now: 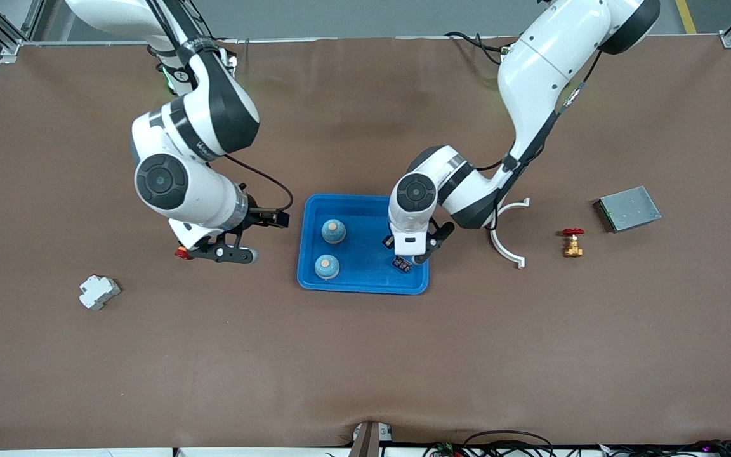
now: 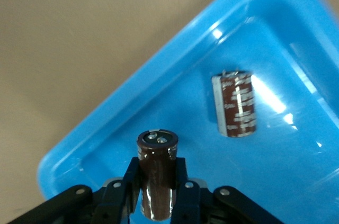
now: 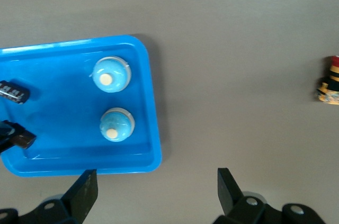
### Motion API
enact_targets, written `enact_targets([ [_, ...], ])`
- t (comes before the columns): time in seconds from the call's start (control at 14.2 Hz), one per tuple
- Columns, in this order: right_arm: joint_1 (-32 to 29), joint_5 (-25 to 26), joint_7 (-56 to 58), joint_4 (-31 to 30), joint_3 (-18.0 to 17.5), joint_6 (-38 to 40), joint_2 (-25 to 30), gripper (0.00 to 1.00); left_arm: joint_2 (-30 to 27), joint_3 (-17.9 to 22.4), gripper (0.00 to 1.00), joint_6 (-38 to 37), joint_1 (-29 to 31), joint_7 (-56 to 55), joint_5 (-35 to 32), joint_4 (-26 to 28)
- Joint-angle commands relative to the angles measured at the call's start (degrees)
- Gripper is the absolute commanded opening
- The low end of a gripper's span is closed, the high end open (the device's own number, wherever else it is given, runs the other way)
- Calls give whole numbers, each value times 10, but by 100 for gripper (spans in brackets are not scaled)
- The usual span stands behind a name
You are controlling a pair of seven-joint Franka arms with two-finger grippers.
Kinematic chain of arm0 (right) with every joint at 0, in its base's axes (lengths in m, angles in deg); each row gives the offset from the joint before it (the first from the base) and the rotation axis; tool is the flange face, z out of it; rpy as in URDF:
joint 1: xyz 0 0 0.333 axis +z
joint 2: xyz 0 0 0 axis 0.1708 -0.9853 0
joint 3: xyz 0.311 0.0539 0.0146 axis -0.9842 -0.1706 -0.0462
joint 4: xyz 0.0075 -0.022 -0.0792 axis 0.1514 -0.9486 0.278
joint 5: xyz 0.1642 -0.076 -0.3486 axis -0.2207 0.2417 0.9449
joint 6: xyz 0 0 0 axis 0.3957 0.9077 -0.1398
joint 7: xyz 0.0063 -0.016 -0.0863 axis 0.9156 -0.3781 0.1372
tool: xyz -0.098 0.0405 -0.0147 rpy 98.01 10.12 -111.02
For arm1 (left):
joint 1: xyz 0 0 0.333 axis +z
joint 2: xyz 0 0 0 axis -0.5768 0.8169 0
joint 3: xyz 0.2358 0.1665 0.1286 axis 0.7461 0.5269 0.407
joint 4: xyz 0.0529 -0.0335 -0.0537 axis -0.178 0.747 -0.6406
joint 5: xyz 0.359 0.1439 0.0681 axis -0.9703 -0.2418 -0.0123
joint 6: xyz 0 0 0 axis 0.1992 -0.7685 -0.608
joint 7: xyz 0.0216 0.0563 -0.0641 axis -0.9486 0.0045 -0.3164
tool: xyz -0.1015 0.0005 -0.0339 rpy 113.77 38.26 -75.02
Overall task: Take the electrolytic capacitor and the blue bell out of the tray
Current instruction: 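Grasp a blue bell with the right gripper while the left gripper lifts the capacitor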
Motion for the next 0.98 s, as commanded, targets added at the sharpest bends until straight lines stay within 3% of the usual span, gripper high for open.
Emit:
enact_targets([
  [0.0,24,-12,-34,-11,3,-60,-13,100,-78,-1,0,-70,21,13,-13,14],
  [0.28,67,-6,-101,-27,3,-130,-32,100,-131,-4,0,-147,81,78,-2,16],
  [0.56,82,6,-101,-28,4,-160,-61,100,-141,-4,0,-178,139,115,5,31],
  [0.91,99,7,-101,-27,4,-193,-109,100,-201,-3,0,-182,245,256,0,128],
])
